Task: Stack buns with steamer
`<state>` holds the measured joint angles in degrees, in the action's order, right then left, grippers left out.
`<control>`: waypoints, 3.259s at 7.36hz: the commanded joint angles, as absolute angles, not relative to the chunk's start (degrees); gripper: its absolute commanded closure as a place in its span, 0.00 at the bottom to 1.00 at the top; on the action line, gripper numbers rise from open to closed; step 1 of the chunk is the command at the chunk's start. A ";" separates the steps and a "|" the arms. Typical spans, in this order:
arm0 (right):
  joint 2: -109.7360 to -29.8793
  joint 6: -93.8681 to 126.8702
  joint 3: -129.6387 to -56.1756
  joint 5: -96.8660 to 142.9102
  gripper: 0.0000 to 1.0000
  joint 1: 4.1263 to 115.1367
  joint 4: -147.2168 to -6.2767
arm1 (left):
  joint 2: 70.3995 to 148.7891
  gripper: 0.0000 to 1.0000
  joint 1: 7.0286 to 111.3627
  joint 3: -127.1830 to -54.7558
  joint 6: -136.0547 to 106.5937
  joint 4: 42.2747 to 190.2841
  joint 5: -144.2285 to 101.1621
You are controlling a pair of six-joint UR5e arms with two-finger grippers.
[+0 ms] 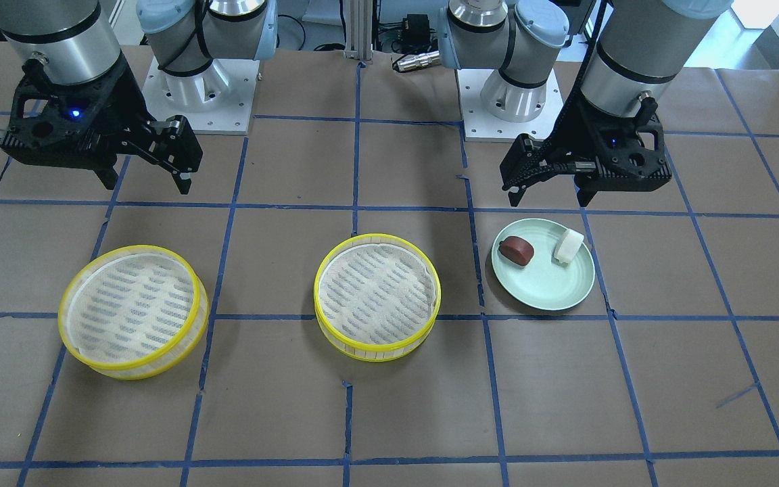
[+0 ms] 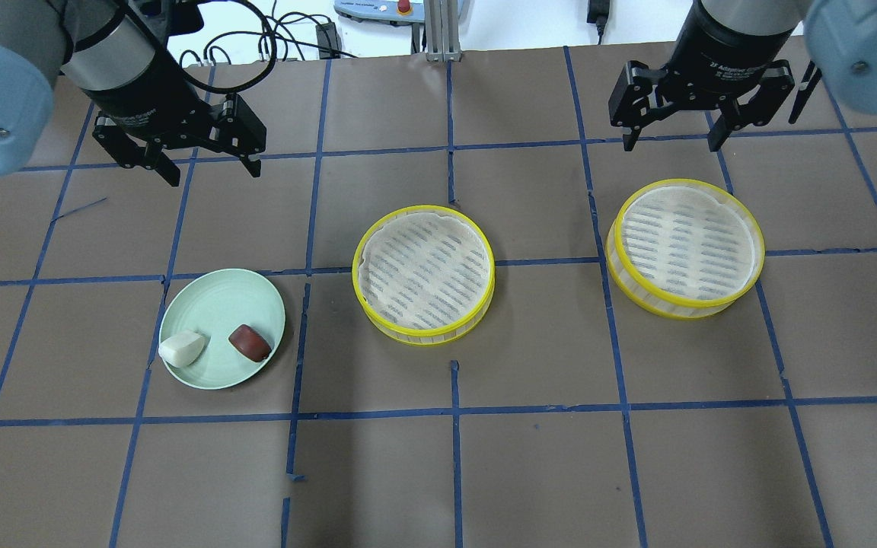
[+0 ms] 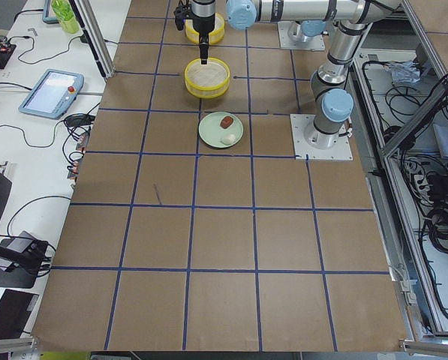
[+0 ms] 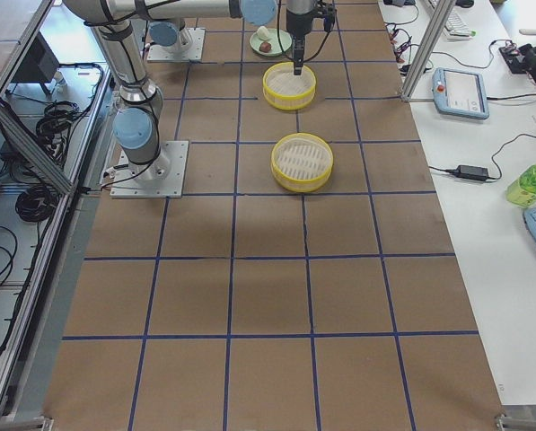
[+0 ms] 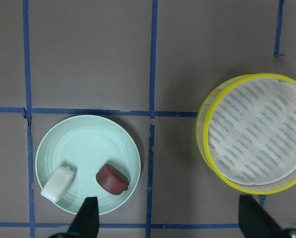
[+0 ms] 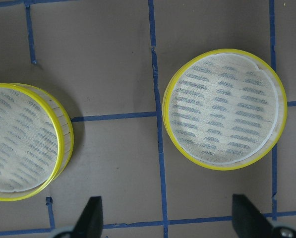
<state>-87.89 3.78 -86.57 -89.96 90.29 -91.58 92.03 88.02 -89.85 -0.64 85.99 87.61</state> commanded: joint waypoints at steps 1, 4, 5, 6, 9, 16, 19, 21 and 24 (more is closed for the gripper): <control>-87.89 3.78 -86.66 -89.83 0.08 90.35 -91.58 | 92.02 0.00 87.54 -89.65 -0.18 85.78 87.54; -87.89 3.00 -86.66 -90.09 0.08 90.09 -91.50 | 91.67 0.00 87.63 -89.82 -0.09 85.95 87.54; -87.89 2.64 -86.66 -90.00 0.08 89.30 -91.06 | 91.50 0.00 87.71 -90.00 -0.17 86.57 87.71; -87.72 1.68 -86.75 -90.09 0.09 89.04 -91.05 | 91.15 0.00 87.19 -90.26 3.30 86.66 88.76; -83.44 -10.84 -89.45 -90.79 0.09 75.91 -90.08 | 91.05 0.00 83.86 -100.07 8.96 85.26 91.04; -68.47 -25.49 -106.43 -90.09 0.35 65.74 -122.94 | 100.16 0.10 71.72 -117.50 22.50 64.83 96.94; -68.55 -25.58 -106.08 -90.18 0.95 65.48 -123.31 | 102.30 0.06 71.72 -118.39 22.77 63.28 97.21; -69.16 -25.58 -105.56 -90.79 0.95 65.30 -122.35 | 102.13 0.82 71.72 -118.39 23.55 63.46 97.56; -75.30 -25.58 -96.11 -90.88 0.95 65.30 -104.94 | 101.26 1.00 71.89 -118.65 23.56 63.81 97.30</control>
